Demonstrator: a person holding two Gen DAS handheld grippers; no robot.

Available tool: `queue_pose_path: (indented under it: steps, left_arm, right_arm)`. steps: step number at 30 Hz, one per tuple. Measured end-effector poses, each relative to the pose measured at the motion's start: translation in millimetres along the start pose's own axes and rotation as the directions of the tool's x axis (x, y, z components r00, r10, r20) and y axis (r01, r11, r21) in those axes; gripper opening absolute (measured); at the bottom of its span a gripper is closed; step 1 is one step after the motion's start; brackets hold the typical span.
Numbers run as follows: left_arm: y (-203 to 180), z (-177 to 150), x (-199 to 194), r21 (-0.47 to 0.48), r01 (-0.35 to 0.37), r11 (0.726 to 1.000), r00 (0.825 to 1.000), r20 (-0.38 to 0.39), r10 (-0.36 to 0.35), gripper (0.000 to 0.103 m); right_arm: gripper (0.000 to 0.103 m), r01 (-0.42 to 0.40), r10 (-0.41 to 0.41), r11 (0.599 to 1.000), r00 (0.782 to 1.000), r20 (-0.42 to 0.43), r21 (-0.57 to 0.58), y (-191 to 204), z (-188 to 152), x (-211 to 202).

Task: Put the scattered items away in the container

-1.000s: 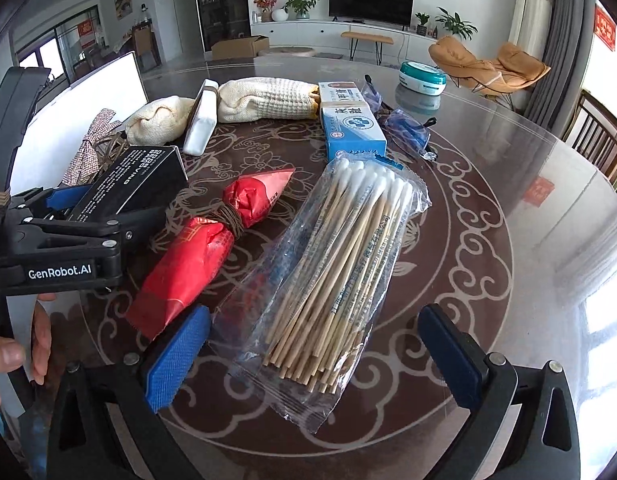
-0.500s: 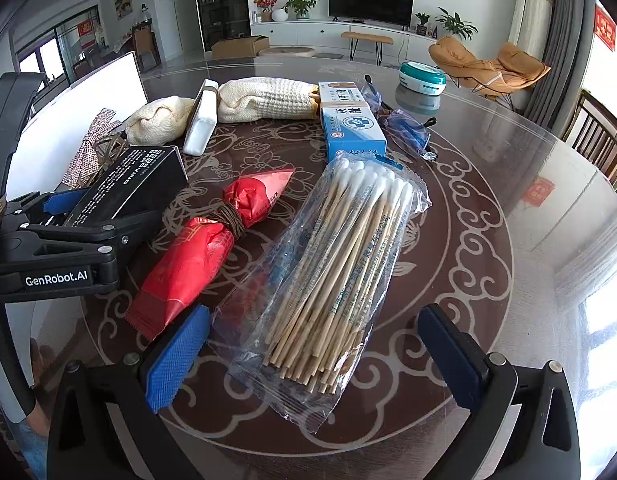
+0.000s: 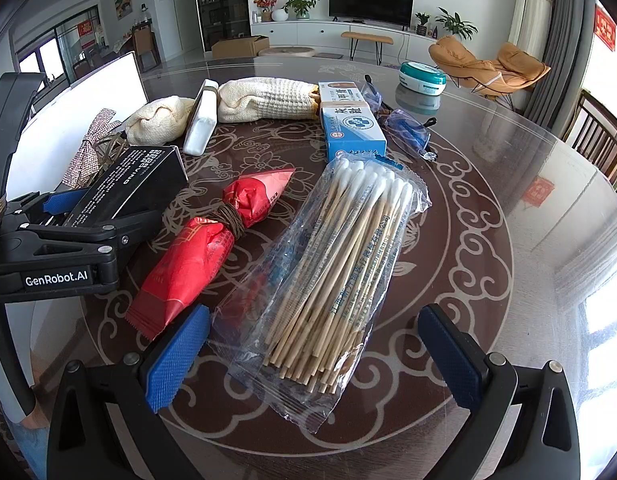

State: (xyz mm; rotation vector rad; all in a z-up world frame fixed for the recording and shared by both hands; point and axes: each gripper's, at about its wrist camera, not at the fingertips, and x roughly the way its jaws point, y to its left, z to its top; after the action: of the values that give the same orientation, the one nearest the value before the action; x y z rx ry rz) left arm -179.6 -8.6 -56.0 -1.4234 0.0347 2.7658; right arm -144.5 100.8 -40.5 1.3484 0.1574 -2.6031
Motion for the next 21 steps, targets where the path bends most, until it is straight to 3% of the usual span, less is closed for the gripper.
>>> queue_pose_path:
  steps: [21]
  left_arm:
    - [1.1,1.7,0.8,0.001,0.001,1.000,1.000,-0.001,-0.001,0.103]
  right_arm:
    - [0.103,0.000,0.000,1.000,1.000,0.001,0.000,0.0,-0.1,0.1]
